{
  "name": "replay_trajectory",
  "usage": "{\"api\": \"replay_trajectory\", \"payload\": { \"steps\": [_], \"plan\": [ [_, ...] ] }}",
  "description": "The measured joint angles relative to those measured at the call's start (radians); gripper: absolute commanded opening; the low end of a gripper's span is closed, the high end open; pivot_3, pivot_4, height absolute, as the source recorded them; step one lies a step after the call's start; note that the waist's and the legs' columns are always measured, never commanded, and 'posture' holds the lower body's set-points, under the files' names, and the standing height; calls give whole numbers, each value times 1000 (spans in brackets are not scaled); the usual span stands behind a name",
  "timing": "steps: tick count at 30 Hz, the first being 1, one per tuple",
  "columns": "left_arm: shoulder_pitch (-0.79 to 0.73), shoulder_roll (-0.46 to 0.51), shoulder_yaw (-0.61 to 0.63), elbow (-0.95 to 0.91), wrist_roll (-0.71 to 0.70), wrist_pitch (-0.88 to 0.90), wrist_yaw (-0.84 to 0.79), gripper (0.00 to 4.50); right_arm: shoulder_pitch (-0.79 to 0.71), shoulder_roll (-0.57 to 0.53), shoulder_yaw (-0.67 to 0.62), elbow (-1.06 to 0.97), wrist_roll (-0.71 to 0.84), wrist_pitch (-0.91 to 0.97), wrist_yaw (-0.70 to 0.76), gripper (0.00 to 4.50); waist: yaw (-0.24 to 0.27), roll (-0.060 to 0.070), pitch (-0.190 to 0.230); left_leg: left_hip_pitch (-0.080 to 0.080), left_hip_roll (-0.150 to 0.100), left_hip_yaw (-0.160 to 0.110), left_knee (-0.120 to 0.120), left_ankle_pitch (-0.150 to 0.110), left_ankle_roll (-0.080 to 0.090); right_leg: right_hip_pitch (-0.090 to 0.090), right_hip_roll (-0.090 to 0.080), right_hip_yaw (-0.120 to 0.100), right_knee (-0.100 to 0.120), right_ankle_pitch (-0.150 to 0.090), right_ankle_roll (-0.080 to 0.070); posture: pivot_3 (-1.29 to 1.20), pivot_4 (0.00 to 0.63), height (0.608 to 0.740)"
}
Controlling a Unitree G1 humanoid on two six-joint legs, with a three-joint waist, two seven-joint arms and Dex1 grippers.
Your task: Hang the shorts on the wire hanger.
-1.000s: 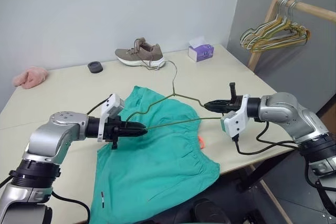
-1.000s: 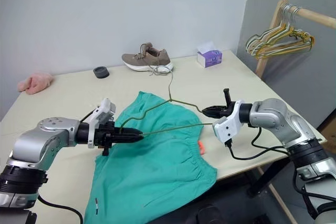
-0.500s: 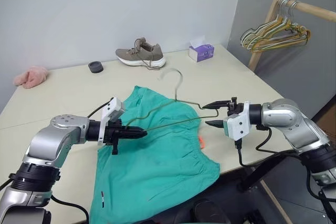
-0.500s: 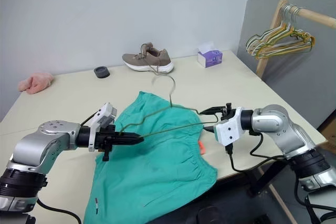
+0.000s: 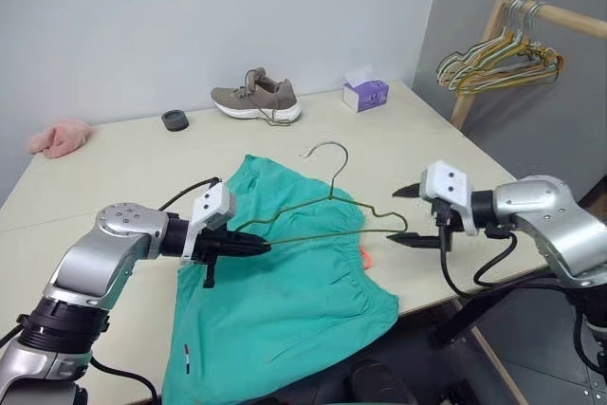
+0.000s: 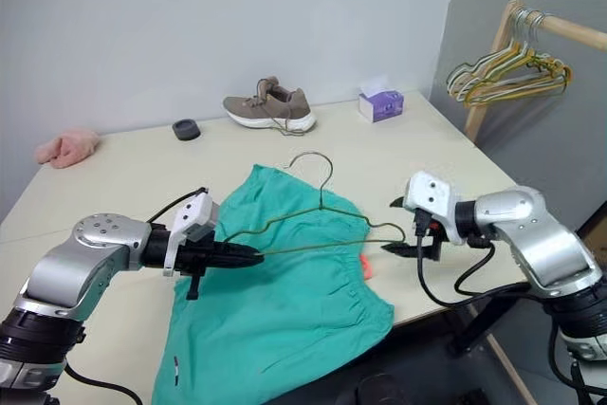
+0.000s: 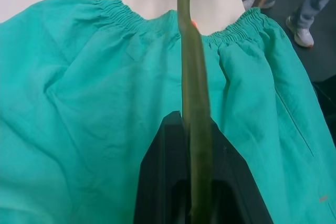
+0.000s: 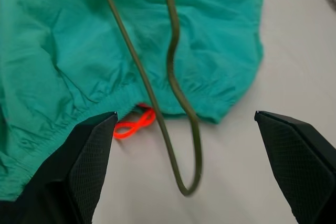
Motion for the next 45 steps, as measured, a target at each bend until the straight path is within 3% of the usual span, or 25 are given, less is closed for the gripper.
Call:
{"api": "replay_trajectory", "payload": {
  "steps": [2, 5, 16, 21, 25, 35, 40, 43, 45],
  "plan": [
    [-3, 0, -6, -11, 2, -4, -7, 0, -33, 7, 50, 17, -17, 19, 24, 4468, 1, 0, 0, -1, 0, 0, 0, 0, 0, 0, 0, 0, 0, 0, 0, -324, 0, 740],
    [-3, 1, -8, -23, 5, -16, -9, 0, -61, 6, 110, 33, -36, 50, 76, 3914, 2, 0, 0, -2, 0, 0, 0, 0, 0, -1, 0, -1, 0, 0, 0, -322, 0, 740],
    [13, 8, -17, -34, 23, -46, -13, 0, -92, 26, 168, 60, -42, 153, 134, 123, 2, 0, 0, -3, 0, 0, 0, -1, 0, -3, 0, 0, 0, 0, 0, -328, 0, 740],
    [13, 15, -18, -33, 37, -66, -13, 0, -92, 27, 171, 40, -35, 194, 152, 32, 1, 0, 0, -3, 0, 0, 0, -1, 0, -4, 0, 0, 0, 0, 0, -335, 0, 740],
    [13, -8, -16, -28, 34, -62, 6, 950, -85, 26, 168, 19, -29, 217, 151, 0, 1, 0, 0, -3, 0, 0, 0, -1, 0, -4, 0, -1, 0, 0, 0, -343, 0, 740],
    [8, -58, 47, 67, -1, -60, 71, 4016, 13, -26, 88, -37, 18, 292, 117, 0, -1, 0, 0, -3, 0, 0, 0, -1, 0, -4, 0, -1, 0, 0, 0, -353, 0, 740],
    [7, -55, 125, 130, -23, -57, 82, 4016, 112, -75, 22, -73, 52, 324, 96, 0, -1, 0, 0, -3, 0, 0, 0, -1, 0, -4, 0, -1, 0, 0, 0, -356, 0, 740],
    [7, -55, 130, 173, -22, -57, 90, 4494, 177, -98, -38, -97, 83, 346, 78, 0, 0, 0, 0, -3, 0, 0, 0, -1, 0, -4, 0, -1, 0, 0, 0, -364, 0, 740],
    [7, -55, 132, 205, -18, -56, 101, 4494, 225, -113, -83, -112, 100, 367, 60, 0, -1, -1, 0, -3, 0, 0, 0, -1, 0, -4, 0, -1, 0, 0, 0, -375, 0, 740]
  ]
}}
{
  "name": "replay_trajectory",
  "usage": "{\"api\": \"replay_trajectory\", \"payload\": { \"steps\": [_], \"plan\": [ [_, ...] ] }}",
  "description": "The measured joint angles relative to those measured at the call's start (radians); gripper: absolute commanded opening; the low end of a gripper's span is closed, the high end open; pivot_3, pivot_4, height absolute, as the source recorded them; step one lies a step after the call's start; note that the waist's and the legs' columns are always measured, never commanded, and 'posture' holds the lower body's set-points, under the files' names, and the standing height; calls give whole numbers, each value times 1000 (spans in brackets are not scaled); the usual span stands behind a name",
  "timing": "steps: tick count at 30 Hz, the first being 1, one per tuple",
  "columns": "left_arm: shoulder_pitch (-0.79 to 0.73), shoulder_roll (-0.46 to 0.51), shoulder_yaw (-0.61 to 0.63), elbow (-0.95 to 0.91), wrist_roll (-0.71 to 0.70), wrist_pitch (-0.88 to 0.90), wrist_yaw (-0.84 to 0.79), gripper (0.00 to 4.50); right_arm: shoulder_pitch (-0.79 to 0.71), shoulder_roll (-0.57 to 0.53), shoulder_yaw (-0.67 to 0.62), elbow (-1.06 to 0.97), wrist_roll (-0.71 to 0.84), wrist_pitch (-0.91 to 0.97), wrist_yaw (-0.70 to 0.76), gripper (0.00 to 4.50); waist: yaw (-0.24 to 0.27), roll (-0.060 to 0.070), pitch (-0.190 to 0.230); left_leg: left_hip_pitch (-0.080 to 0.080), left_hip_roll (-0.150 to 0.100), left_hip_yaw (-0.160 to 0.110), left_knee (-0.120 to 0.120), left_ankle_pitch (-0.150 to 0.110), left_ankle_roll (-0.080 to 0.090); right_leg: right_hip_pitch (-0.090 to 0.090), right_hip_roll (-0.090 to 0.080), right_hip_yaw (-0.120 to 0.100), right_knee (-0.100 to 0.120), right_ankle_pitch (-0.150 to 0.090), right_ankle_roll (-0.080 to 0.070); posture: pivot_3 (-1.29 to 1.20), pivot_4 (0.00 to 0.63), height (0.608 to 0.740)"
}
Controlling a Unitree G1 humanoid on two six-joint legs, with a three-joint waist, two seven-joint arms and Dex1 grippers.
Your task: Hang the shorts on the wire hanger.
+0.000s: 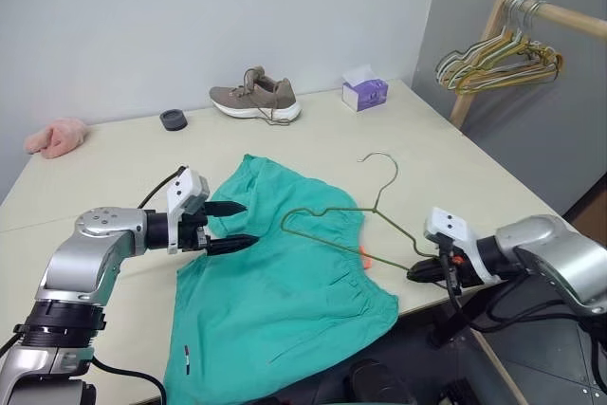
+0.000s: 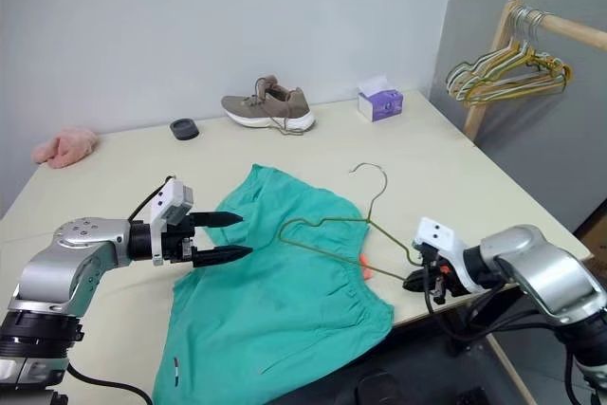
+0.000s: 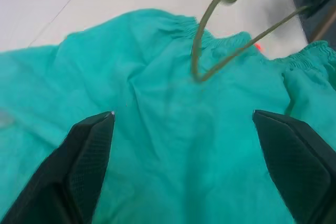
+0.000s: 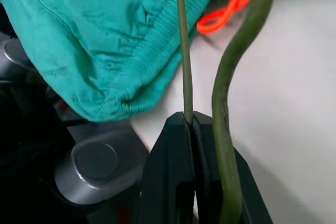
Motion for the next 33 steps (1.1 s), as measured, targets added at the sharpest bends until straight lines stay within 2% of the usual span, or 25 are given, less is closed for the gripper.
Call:
{"api": "replay_trajectory", "payload": {
  "steps": [11, 15, 20, 25, 33],
  "plan": [
    [37, -5, -32, -22, 19, -55, -41, 4494, 355, -39, -348, -49, 119, 133, -97, 0, -2, 0, 0, 0, 0, 1, 0, -1, 0, 1, 0, 1, 0, 0, 0, -417, 0, 740],
    [29, -19, -52, -21, 56, -108, -36, 4494, 467, -41, -430, -63, 142, 156, -116, 0, -6, -1, -1, 1, 0, 2, 1, -1, 0, 2, 0, 1, 0, 0, 0, -423, 0, 740],
    [13, -37, -66, -20, 70, -122, -32, 4494, 504, -32, -434, -76, 160, 178, -149, 0, -17, -1, -1, 1, 0, 2, 0, -1, 0, 2, 0, 1, 0, 0, 0, -415, 0, 740],
    [7, -39, -78, -23, 82, -135, -25, 4494, 466, -17, -379, -76, 190, 214, -176, 0, -26, -1, -1, 1, 0, 2, 0, -1, 1, 2, 0, 1, 0, 0, 1, -397, 0, 740],
    [24, -36, -75, -38, 84, -136, -8, 4494, 380, -12, -373, -76, 272, 259, -180, 0, -23, -1, -1, 1, 0, 2, 0, -1, 1, 2, 0, 1, -1, 0, 1, -388, 0, 740]
  ]
}}
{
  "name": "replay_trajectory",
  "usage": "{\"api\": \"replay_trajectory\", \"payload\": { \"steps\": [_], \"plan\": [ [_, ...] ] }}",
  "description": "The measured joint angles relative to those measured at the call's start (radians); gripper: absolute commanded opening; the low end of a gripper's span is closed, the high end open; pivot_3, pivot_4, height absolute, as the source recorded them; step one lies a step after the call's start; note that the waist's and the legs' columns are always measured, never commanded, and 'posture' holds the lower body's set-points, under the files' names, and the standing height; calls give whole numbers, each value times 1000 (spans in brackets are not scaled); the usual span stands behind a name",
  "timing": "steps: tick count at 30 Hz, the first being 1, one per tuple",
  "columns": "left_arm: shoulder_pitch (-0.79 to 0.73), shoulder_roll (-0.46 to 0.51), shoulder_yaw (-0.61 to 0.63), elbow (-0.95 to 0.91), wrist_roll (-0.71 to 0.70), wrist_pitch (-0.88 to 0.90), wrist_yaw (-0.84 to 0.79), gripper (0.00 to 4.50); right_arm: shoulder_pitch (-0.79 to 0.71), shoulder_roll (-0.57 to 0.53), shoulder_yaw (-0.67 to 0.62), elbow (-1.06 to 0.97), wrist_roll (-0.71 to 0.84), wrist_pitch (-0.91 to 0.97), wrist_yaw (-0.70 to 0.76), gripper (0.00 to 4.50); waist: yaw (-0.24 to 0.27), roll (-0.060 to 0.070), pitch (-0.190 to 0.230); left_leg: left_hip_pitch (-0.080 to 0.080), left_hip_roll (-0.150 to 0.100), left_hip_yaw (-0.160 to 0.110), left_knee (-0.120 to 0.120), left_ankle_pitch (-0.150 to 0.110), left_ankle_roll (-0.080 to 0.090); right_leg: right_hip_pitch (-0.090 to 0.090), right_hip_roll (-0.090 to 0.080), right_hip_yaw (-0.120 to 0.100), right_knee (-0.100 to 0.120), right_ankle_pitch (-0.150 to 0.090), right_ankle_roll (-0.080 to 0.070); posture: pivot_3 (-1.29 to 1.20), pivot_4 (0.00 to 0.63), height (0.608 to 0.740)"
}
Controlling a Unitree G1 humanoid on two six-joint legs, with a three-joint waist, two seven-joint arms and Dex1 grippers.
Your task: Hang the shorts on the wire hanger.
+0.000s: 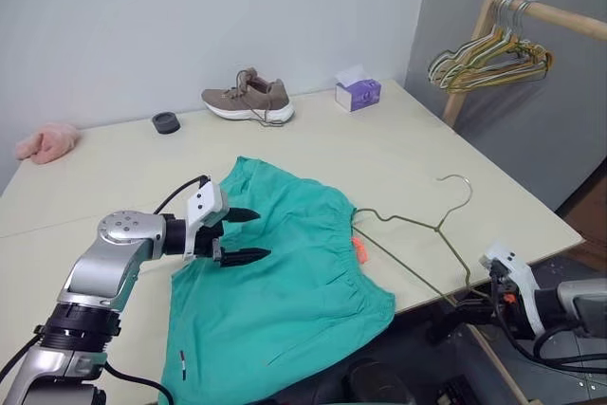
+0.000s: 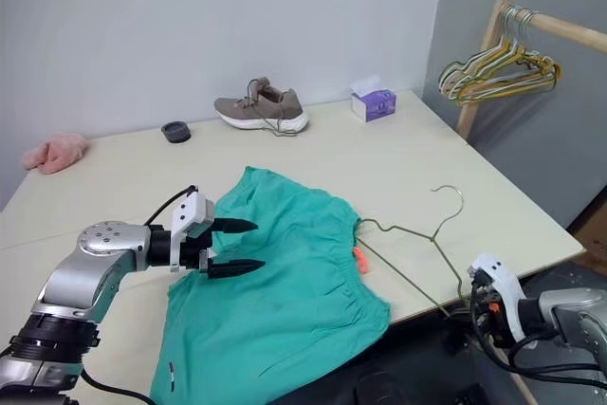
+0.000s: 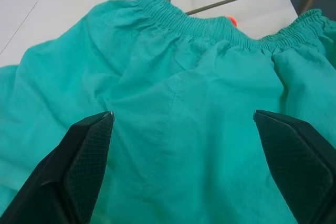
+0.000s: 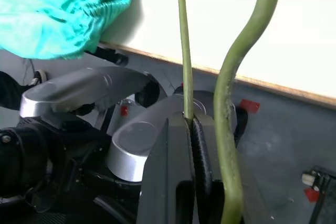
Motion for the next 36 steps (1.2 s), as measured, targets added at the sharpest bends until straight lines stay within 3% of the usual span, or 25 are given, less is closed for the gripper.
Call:
{"api": "replay_trajectory", "payload": {
  "steps": [15, 23, 29, 33, 36],
  "plan": [
    [7, 2, 24, 1, 15, -17, 50, 4494, -140, 21, 171, 64, 35, 49, -21, 0, 3, -1, 0, 0, 0, 0, 0, 0, 0, 0, 0, 0, 0, 0, 0, -360, 0, 740],
    [13, 1, 38, 2, 18, -26, 76, 4494, -301, 199, 169, 145, 98, 255, -118, 0, 14, 0, 0, 0, 0, 0, 0, 0, 0, -1, 0, 1, 0, 0, 0, -348, 0, 740],
    [13, -8, 50, 5, 16, -29, 117, 4494, -417, 364, 94, 192, 102, 354, -265, 0, 26, 0, 0, -1, 0, 0, 0, 0, 0, -2, 0, 2, 1, 0, 0, -331, 0, 740],
    [12, -17, 87, 5, 4, -18, 148, 4494, -472, 356, 75, 147, 105, 346, -290, 0, 31, 0, 0, -2, 0, 0, 0, 0, 0, -4, 0, 1, 1, 0, 0, -330, 0, 740],
    [-15, -44, 108, 30, -2, -18, 188, 4494, -478, 267, 155, 61, 90, 262, -271, 0, 40, 1, 0, -6, 0, -1, 1, 0, 1, -8, 0, 0, 1, 1, 1, -332, 0, 740]
  ]
}}
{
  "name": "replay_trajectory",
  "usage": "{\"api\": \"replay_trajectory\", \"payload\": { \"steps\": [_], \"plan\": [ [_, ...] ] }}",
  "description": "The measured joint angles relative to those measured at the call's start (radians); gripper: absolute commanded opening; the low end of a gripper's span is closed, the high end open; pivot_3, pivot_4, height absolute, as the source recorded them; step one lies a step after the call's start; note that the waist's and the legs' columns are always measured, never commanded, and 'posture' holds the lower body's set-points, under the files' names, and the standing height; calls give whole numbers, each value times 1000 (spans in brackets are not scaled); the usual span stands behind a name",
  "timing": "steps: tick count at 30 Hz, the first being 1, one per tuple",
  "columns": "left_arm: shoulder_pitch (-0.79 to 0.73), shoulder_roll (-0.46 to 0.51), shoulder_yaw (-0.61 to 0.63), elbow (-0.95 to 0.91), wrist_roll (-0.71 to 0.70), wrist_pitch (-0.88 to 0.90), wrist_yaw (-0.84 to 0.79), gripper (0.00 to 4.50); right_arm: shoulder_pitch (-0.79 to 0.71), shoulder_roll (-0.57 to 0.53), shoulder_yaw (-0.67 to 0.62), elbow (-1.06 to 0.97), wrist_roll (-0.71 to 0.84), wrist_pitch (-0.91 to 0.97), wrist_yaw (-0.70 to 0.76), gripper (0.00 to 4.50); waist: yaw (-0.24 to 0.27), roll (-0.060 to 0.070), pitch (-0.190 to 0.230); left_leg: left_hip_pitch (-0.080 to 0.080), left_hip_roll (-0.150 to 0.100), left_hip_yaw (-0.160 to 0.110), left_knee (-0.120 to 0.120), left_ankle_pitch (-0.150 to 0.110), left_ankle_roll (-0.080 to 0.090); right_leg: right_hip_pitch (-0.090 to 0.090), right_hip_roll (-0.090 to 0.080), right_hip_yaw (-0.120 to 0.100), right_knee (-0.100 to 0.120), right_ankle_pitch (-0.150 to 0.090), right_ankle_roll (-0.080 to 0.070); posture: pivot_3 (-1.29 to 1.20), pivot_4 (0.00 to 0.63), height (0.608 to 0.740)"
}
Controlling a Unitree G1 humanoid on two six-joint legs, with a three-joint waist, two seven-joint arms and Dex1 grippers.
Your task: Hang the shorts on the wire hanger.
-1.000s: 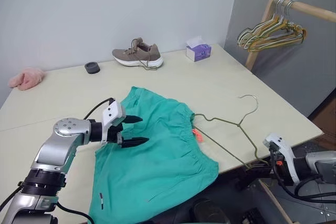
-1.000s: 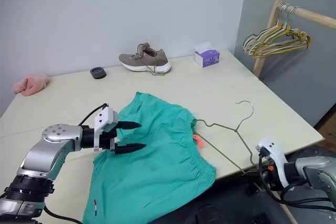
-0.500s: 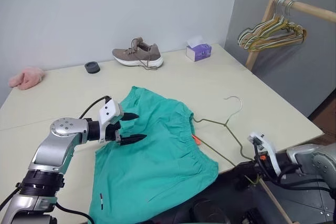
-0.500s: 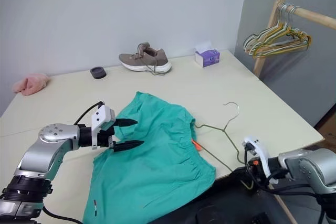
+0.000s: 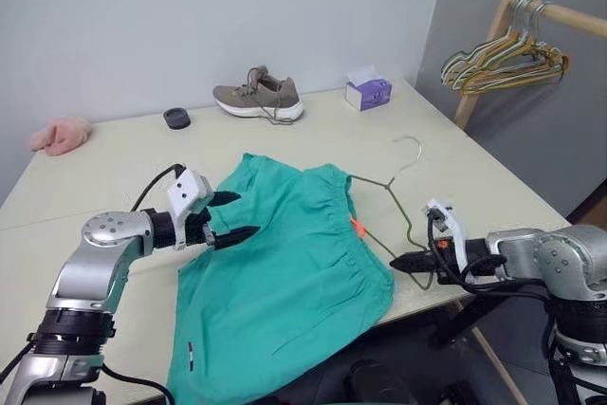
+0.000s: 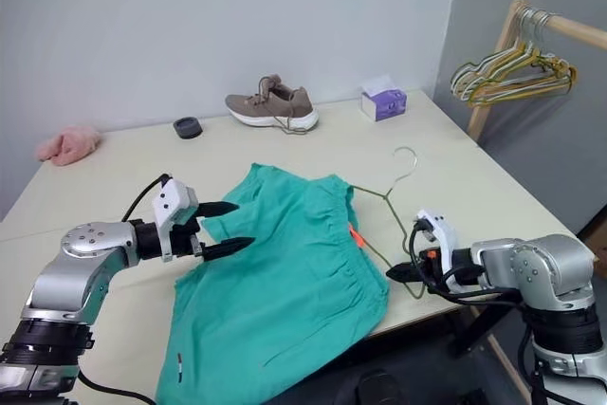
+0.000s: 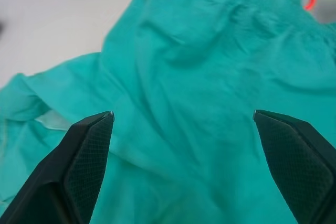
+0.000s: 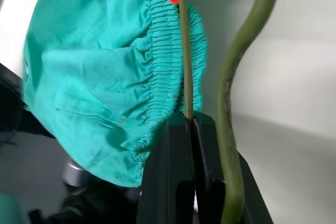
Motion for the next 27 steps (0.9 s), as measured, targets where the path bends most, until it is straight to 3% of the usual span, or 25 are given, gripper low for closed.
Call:
{"api": "replay_trajectory", "payload": {
  "steps": [5, 13, 19, 27],
  "plan": [
    [-74, -5, 27, 33, -2, -6, 30, 4494, -13, -152, 186, -93, -127, -258, 66, 0, 7, 0, 0, -3, 0, 0, 1, 0, 0, -3, 0, 0, 0, 1, 1, -332, 0, 740],
    [-103, 29, -31, -49, -3, -23, -121, 4494, -33, -245, 406, -128, -378, -614, 169, 0, 7, 0, 0, -4, 0, 0, 1, 0, 0, -4, -1, 0, 0, 1, 1, -333, 0, 740],
    [-120, 41, -117, -80, 42, -80, -199, 4494, -72, -241, 452, -128, -488, -729, 222, 0, 6, 0, 0, -4, 0, 0, 1, 0, 0, -3, -1, 0, 0, 1, 1, -341, 0, 740],
    [-77, 81, -173, -69, 89, -142, -272, 4494, -104, -216, 454, -132, -509, -762, 268, 0, 1, 0, 0, -4, -1, 0, 1, 0, 0, -4, -1, 0, 0, 1, 0, -348, 0, 740]
  ]
}}
